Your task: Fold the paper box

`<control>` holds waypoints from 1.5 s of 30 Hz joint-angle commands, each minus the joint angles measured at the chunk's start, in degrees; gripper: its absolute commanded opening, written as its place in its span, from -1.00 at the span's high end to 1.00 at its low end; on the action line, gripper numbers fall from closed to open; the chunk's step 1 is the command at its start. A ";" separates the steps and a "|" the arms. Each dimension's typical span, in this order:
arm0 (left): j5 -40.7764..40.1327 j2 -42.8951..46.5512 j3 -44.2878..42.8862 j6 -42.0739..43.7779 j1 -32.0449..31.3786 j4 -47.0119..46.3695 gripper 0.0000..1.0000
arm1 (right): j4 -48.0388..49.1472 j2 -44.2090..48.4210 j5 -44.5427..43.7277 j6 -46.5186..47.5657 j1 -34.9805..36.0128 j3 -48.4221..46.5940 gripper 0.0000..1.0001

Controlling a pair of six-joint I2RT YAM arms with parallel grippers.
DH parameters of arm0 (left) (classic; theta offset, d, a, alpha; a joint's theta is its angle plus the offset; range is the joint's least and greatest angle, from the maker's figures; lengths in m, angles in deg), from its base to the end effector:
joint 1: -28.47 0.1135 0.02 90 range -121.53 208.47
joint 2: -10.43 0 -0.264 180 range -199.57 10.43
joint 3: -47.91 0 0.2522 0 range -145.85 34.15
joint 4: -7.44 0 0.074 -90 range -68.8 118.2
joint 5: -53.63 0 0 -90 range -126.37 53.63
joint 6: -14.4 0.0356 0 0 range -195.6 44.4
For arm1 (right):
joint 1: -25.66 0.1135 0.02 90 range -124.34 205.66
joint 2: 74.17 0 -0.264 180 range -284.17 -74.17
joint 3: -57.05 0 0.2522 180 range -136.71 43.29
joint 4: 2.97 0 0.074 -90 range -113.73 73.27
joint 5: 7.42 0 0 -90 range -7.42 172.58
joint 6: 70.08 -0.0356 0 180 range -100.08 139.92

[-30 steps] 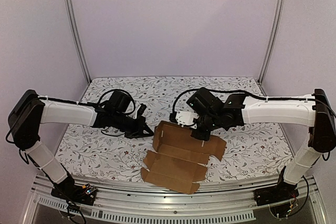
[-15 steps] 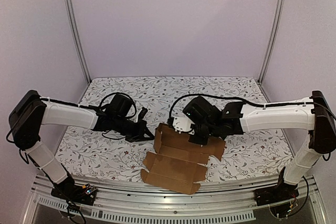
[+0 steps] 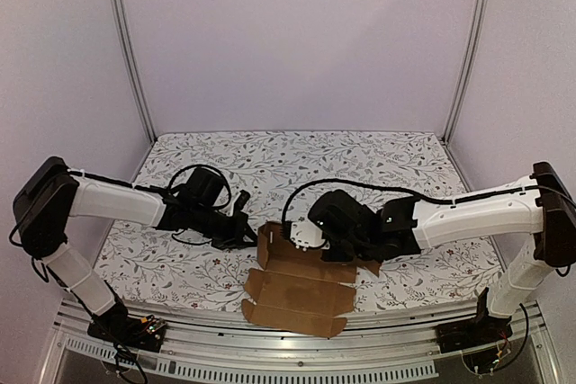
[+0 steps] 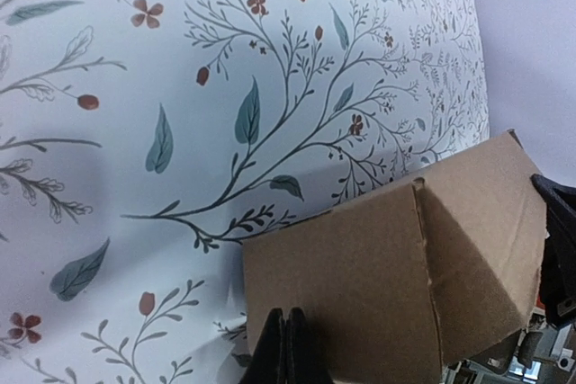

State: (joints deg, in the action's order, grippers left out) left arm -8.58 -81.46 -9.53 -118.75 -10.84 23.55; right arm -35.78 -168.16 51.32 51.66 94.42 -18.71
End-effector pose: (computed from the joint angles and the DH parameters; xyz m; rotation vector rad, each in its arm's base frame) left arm 0.2245 -0.2052 0.1532 0.1491 2.7120 -1.1425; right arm 0.1417 0.3135 0.2168 -1.6318 1.6548 -0.3538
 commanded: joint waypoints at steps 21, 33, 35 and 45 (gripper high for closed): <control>-0.67 6.21 7.46 -0.50 -2.15 -5.45 1.00 | 22.65 -6.83 -22.51 12.67 8.87 6.16 1.00; -3.19 8.36 7.62 1.95 -2.40 -0.64 1.00 | 29.92 -9.16 -27.51 16.18 11.07 8.64 1.00; -3.40 8.85 7.91 2.27 -2.36 0.05 1.00 | 31.46 -9.34 -28.04 16.93 11.50 9.05 1.00; -5.91 12.42 10.75 3.32 -2.65 0.81 1.00 | 36.66 -10.96 -31.63 21.17 12.82 9.88 1.00</control>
State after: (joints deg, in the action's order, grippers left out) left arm -12.43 -71.17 0.08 -116.89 -12.31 22.94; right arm -2.32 -177.56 22.44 71.03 106.48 -9.55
